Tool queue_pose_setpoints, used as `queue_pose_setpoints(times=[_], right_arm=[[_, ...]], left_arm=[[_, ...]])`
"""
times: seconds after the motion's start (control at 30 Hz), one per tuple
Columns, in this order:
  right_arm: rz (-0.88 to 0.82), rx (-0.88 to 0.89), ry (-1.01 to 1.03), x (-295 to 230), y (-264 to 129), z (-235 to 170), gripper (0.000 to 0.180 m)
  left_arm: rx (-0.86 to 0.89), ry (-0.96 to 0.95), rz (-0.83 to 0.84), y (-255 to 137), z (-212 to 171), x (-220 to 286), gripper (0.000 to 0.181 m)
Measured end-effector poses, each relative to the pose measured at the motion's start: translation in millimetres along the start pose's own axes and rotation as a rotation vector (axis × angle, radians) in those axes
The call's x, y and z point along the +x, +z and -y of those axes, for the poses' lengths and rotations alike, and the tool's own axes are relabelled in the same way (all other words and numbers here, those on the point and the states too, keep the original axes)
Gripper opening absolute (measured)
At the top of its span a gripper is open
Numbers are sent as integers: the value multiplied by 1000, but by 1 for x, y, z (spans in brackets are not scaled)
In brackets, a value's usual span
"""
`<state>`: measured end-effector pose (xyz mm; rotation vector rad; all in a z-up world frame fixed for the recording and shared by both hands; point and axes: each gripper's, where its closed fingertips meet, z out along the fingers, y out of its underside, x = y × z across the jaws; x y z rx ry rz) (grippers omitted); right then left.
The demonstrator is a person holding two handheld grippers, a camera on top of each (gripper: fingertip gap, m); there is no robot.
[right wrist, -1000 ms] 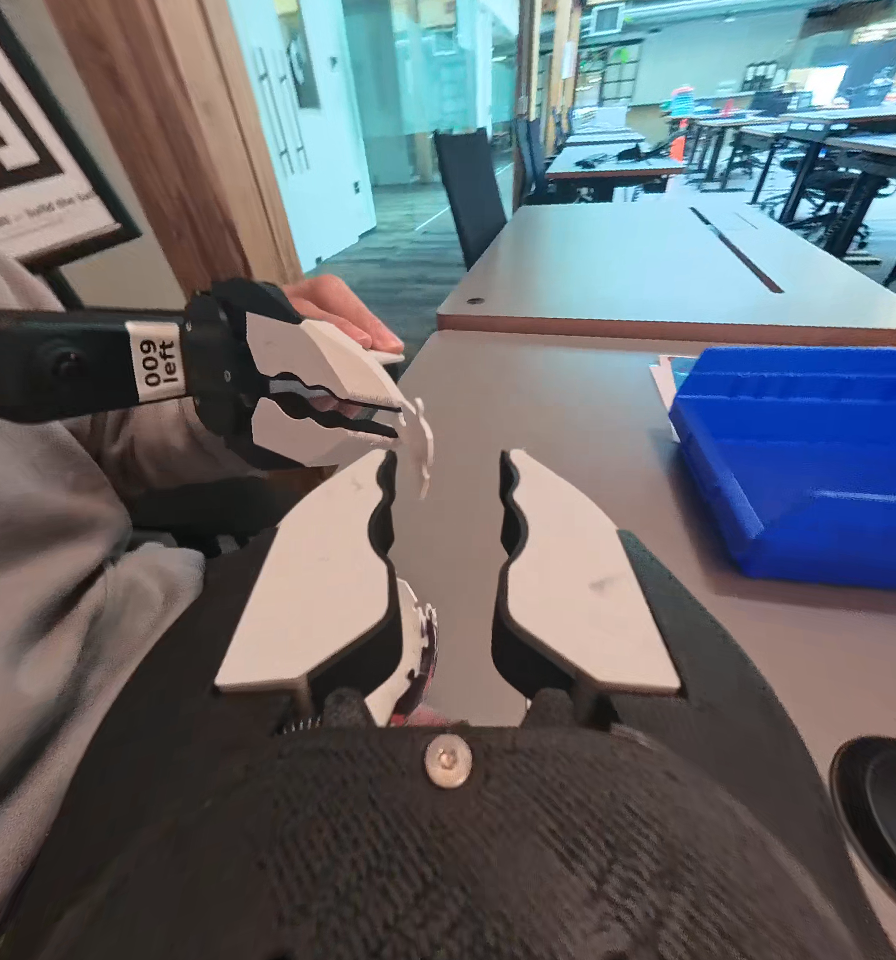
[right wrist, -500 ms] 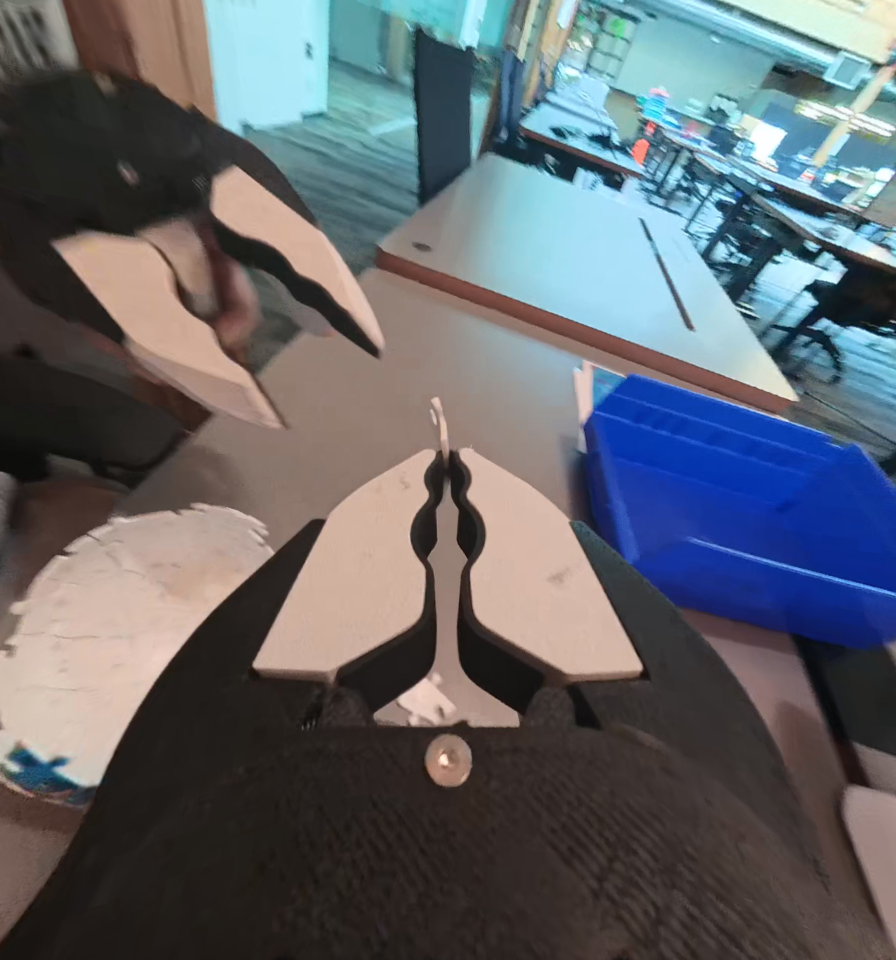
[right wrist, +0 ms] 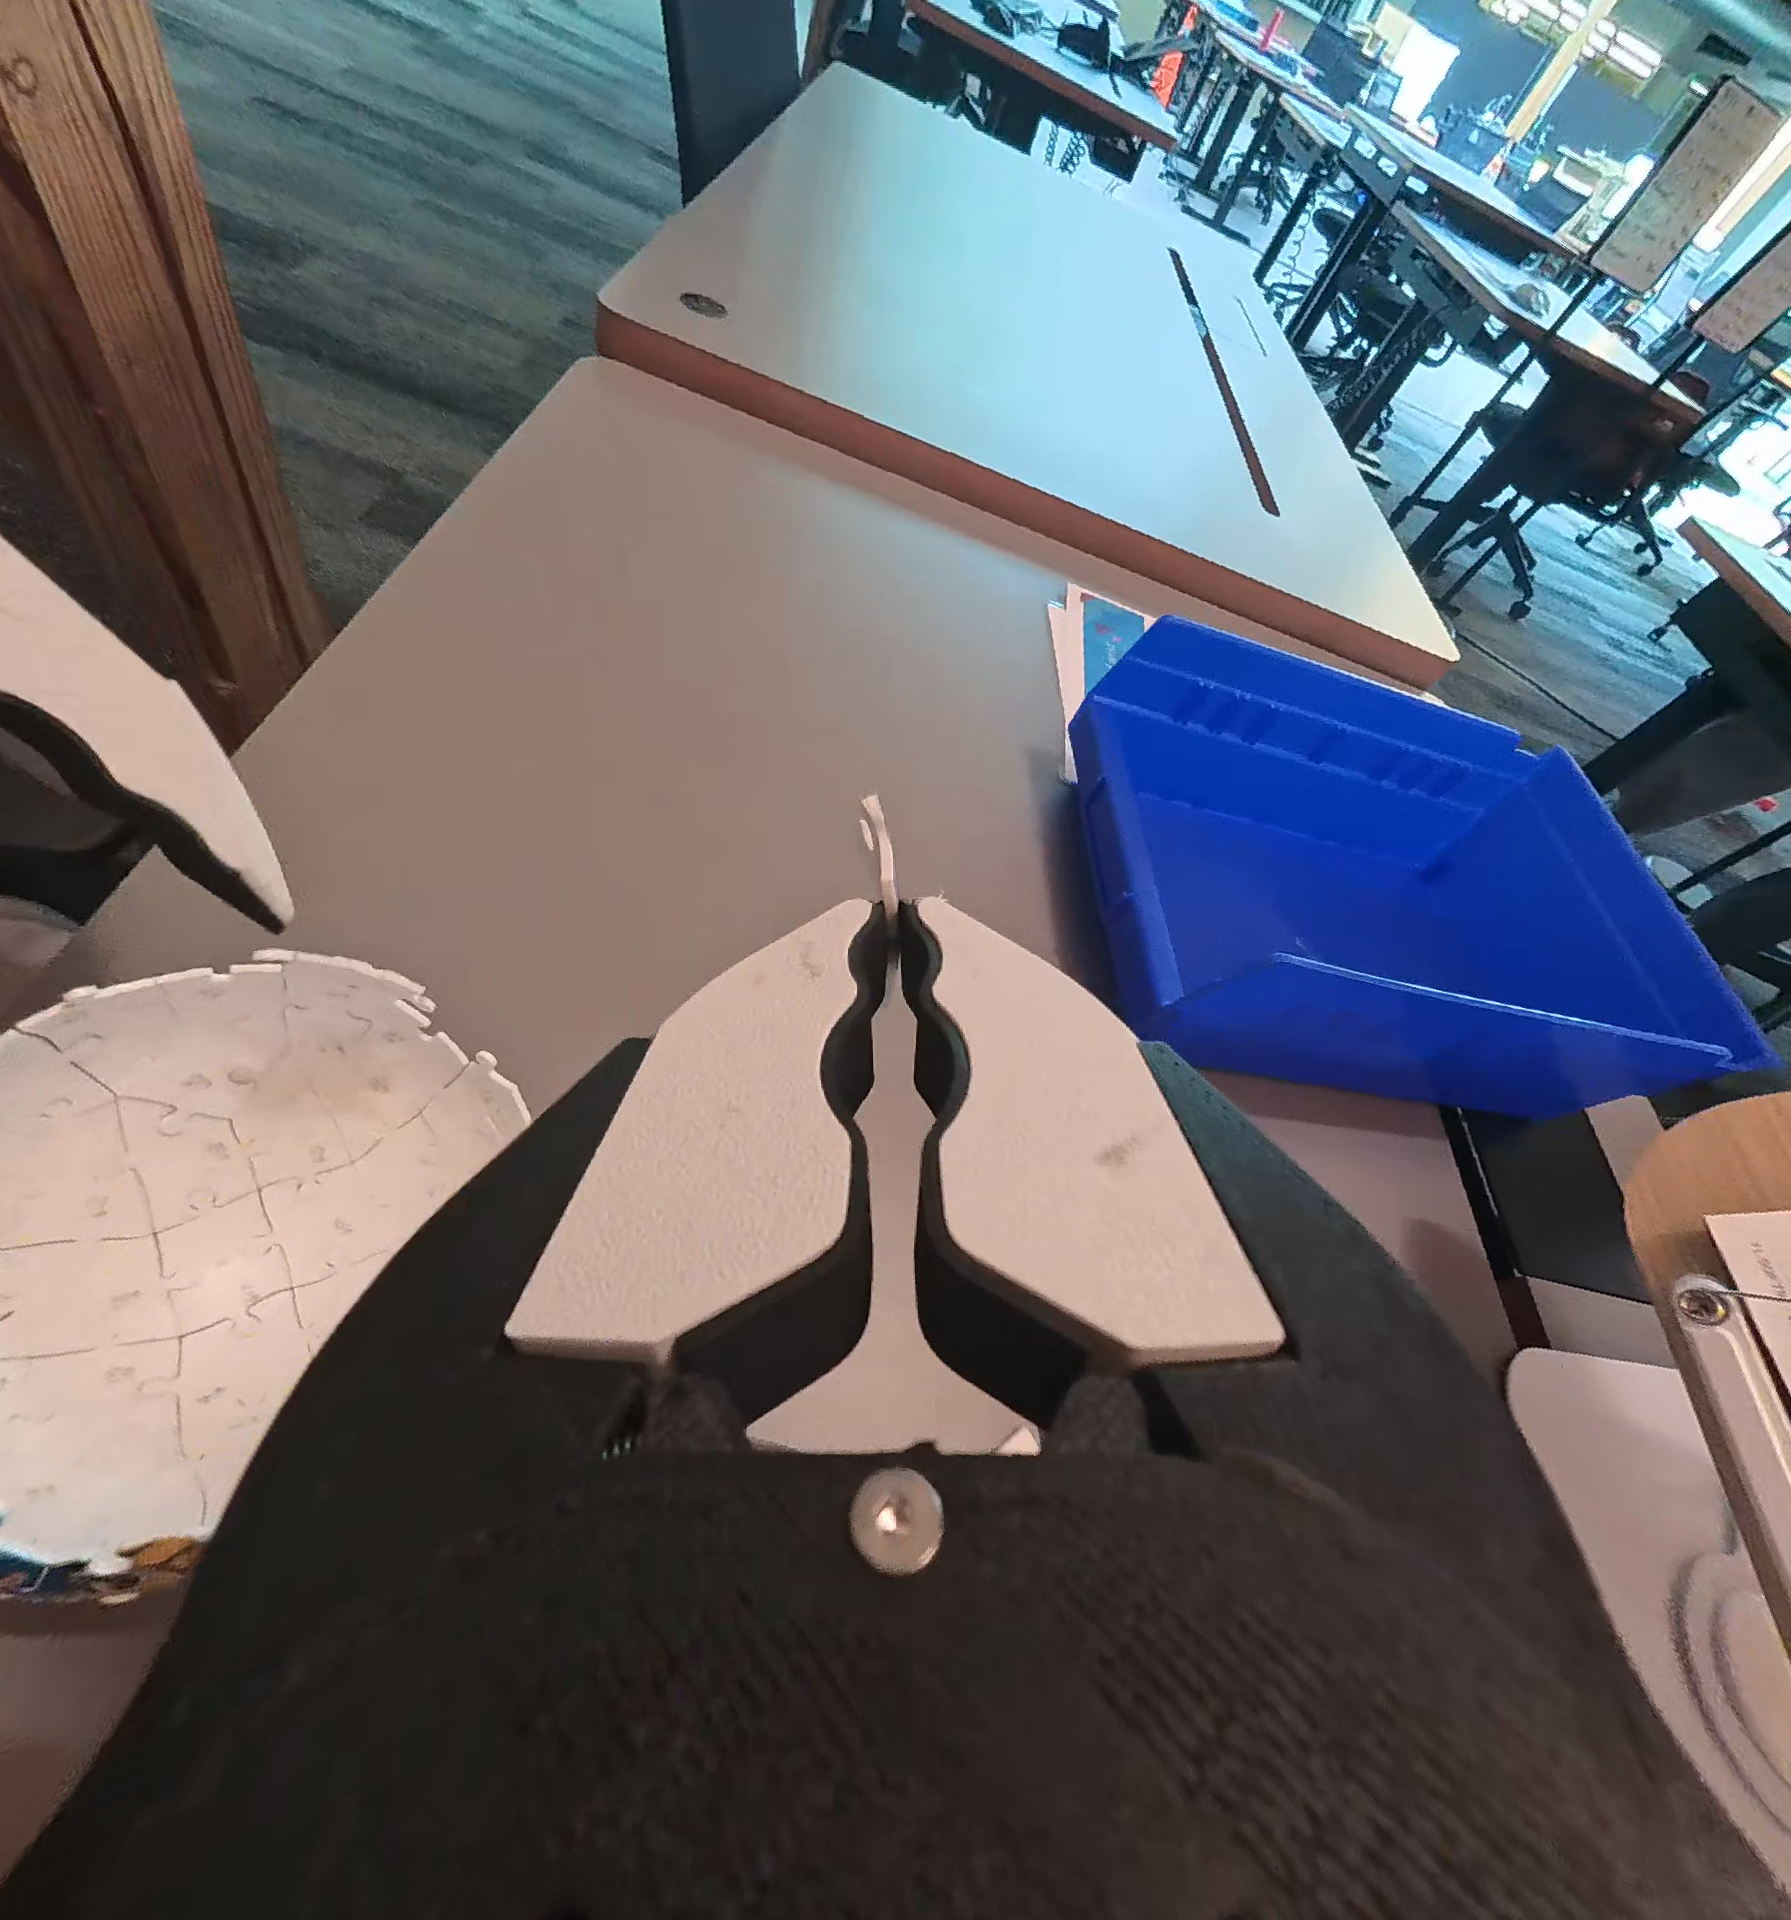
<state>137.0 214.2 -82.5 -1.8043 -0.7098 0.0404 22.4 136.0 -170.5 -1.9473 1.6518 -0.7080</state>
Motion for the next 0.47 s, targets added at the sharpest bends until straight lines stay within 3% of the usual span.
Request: queue_pose_setpoints(times=[0.03, 0.33, 0.47], right_arm=[[-2, -4, -8, -1, 0, 0, 2], [36, 23, 30, -3, -6, 3, 2], [156, 21, 56, -17, -9, 0, 1]], left_arm=[[-14, 31, 34, 1, -2, -2, 61], [-99, 102, 102, 8, -13, -13, 48], [-105, 112, 110, 12, -12, -19, 41]])
